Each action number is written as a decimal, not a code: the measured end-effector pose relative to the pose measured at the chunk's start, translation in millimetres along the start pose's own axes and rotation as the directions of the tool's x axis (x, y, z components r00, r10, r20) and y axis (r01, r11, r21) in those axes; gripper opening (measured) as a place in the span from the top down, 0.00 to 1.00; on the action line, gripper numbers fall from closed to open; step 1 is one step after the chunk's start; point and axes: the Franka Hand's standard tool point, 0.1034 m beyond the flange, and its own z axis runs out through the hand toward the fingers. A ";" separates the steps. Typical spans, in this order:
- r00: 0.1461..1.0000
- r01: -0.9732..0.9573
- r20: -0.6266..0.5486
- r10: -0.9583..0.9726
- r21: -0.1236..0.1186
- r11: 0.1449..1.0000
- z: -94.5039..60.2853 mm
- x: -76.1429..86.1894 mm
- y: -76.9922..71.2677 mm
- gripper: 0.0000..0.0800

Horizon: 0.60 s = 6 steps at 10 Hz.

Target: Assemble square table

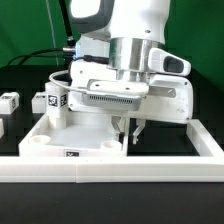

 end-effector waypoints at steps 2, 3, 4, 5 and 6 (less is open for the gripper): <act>1.000 -0.012 -0.001 0.012 -0.011 1.000 -1.7 2.9 13.0 0.92; 1.000 -0.018 -0.002 0.018 -0.018 1.000 -3.0 5.2 22.9 0.92; 1.000 -0.019 -0.003 0.019 -0.023 1.000 -3.8 6.5 28.2 0.92; 1.000 -0.023 -0.004 0.022 -0.029 0.999 -4.8 8.2 34.9 0.92; 1.000 -0.022 -0.004 0.021 -0.032 0.999 -5.4 9.4 39.0 0.92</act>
Offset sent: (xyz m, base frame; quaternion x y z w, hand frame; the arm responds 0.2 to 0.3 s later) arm 0.0000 0.0200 0.0000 0.0000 0.0000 0.0000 1.0000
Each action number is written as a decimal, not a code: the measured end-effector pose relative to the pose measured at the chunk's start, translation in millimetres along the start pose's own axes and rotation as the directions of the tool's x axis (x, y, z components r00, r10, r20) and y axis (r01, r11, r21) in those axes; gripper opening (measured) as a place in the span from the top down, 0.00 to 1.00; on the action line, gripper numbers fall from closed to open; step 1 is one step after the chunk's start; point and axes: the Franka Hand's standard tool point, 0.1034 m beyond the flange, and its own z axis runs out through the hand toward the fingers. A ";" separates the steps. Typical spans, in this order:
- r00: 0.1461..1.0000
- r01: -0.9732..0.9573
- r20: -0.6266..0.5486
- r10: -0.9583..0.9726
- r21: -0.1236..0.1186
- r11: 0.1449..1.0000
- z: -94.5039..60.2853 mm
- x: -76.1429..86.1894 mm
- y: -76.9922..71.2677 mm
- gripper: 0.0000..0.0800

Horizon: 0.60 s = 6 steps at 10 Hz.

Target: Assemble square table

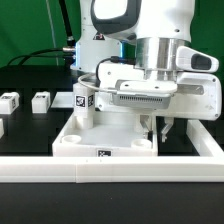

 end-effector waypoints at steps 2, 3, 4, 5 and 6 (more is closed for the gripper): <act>1.000 -0.004 -0.002 0.004 -0.007 1.000 -1.2 3.4 10.7 0.92; 1.000 -0.010 -0.004 0.010 -0.009 1.000 -2.1 5.7 17.9 0.92; 1.000 -0.007 -0.006 0.007 -0.013 1.000 -2.9 7.8 24.2 0.92; 1.000 -0.008 -0.007 0.008 -0.016 1.000 -3.4 9.3 28.1 0.92; 1.000 -0.010 -0.009 0.010 -0.019 1.000 -4.2 11.4 34.3 0.92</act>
Offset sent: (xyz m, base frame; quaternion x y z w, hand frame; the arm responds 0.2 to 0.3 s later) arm 0.0000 0.0300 0.0000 0.0000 0.0000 0.0000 1.0000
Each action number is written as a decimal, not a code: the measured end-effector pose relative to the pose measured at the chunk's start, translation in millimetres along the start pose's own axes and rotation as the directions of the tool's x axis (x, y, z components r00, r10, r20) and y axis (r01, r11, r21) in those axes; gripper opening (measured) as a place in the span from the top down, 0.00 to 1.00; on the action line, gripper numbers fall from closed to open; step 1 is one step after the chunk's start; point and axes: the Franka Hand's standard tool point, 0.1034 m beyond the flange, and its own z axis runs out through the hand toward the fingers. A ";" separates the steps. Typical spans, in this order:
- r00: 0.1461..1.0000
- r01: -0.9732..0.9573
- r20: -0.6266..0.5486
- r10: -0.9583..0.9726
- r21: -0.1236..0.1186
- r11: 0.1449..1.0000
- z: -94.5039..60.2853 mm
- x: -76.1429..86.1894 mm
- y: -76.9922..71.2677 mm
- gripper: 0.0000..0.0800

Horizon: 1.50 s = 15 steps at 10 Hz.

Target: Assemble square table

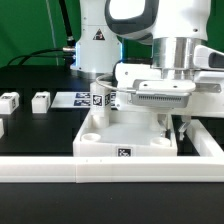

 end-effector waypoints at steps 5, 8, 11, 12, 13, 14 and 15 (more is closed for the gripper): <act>1.000 -0.023 -0.016 0.023 0.036 0.999 -1.1 6.0 9.4 0.92; 0.995 -0.094 -0.015 0.096 0.096 0.991 -3.7 0.3 -5.2 0.44; 0.984 -0.176 0.010 0.177 0.188 0.966 -19.0 -11.8 -6.8 0.21; 0.981 -0.194 0.029 0.192 0.184 0.964 -29.1 -18.7 -3.8 0.21; 0.977 -0.211 0.045 0.206 0.175 0.962 -39.1 -23.9 -5.1 0.19; 0.975 -0.221 0.055 0.215 0.169 0.961 -48.6 -26.1 -8.8 0.19; 0.974 -0.226 0.061 0.219 0.157 0.961 -54.9 -26.2 -11.9 0.19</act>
Offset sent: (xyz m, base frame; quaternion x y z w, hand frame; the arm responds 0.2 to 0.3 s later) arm 0.0000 0.0200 0.0000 0.0000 0.0000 0.0000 1.0000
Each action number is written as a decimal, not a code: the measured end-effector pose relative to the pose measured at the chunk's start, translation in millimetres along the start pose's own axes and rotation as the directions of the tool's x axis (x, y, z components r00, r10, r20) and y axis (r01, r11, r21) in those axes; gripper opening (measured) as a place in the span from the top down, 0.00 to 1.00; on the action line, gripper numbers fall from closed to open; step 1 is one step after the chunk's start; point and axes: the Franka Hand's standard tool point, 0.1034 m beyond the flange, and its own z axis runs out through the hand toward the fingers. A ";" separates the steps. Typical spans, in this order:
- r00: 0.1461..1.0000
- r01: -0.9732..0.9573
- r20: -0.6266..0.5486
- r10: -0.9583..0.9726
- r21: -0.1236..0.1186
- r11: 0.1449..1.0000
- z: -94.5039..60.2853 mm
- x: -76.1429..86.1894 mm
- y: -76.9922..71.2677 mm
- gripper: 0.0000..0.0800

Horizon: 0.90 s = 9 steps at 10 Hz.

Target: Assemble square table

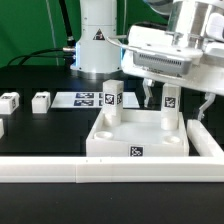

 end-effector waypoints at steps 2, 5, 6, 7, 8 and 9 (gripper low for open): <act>1.000 -0.020 0.012 0.020 -0.042 0.999 -12.5 -4.2 -12.3 0.19; 1.000 -0.003 0.020 0.004 -0.048 0.999 -28.1 -13.8 -58.2 0.19; 1.000 -0.012 0.016 0.013 -0.042 0.999 -26.2 -14.3 -63.5 0.19; 1.000 -0.023 0.015 0.024 -0.042 0.999 -25.8 -14.1 -62.4 0.19; 0.998 -0.066 0.013 0.067 -0.043 0.997 -25.8 -14.0 -62.3 0.19; 0.990 -0.137 0.009 0.138 -0.043 0.990 -25.4 -13.8 -62.5 0.19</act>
Offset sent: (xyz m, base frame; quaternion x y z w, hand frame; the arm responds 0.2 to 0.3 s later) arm -0.0186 -0.0468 0.0460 -0.0410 0.0016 -0.0153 0.9990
